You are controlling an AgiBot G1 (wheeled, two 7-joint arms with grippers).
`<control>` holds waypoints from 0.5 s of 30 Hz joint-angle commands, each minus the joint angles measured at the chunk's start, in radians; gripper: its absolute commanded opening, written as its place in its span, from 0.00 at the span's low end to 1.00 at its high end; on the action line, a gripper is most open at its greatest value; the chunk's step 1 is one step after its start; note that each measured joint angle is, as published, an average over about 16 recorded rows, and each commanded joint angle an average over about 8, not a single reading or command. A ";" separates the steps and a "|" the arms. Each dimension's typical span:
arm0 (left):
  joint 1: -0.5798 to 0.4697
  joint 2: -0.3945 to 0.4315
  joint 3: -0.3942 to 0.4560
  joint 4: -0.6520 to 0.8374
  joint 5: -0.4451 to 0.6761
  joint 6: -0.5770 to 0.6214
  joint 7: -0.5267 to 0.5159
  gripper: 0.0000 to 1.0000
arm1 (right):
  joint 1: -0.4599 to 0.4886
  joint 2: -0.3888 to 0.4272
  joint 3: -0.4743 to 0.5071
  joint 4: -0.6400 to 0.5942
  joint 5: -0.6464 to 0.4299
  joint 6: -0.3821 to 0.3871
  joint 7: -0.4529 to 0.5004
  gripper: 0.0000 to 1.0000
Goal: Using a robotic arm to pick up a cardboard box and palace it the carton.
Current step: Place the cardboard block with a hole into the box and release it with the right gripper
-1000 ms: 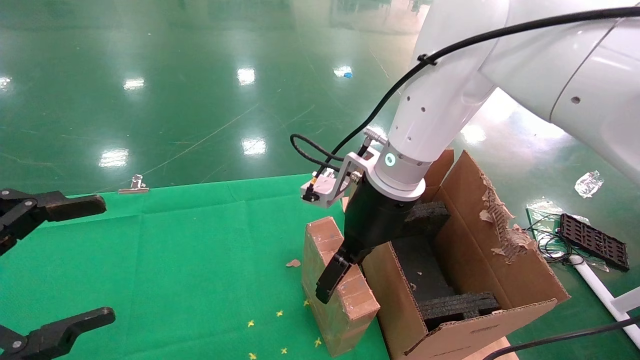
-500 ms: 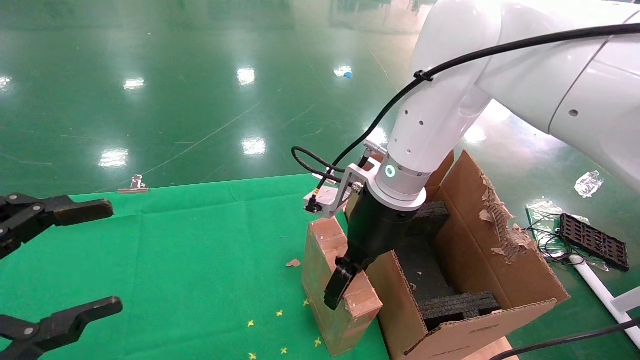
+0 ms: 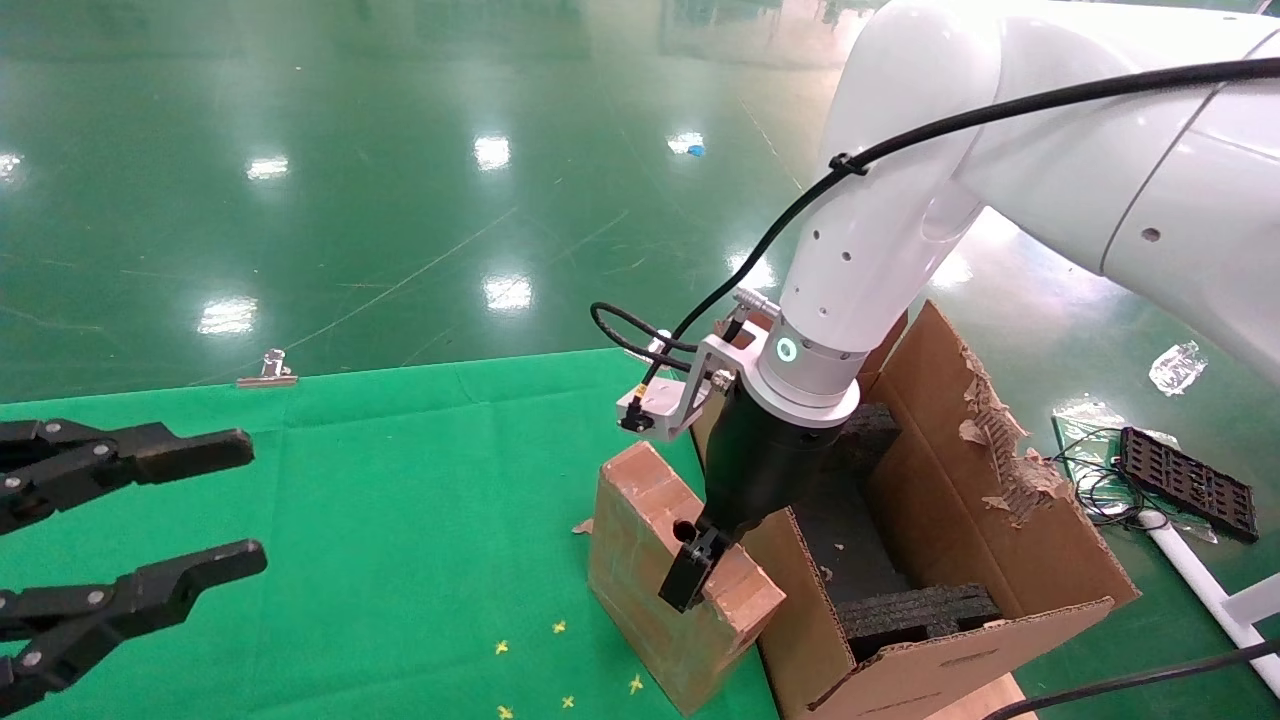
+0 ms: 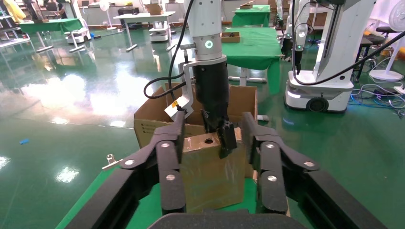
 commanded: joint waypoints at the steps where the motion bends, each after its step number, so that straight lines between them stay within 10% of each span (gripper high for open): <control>1: 0.000 0.000 0.000 0.000 0.000 0.000 0.000 0.00 | -0.001 -0.003 -0.003 0.002 -0.005 -0.001 -0.001 0.00; 15: 0.000 0.000 0.001 0.000 -0.001 0.000 0.001 0.00 | 0.217 0.265 0.153 -0.129 0.049 0.118 -0.268 0.00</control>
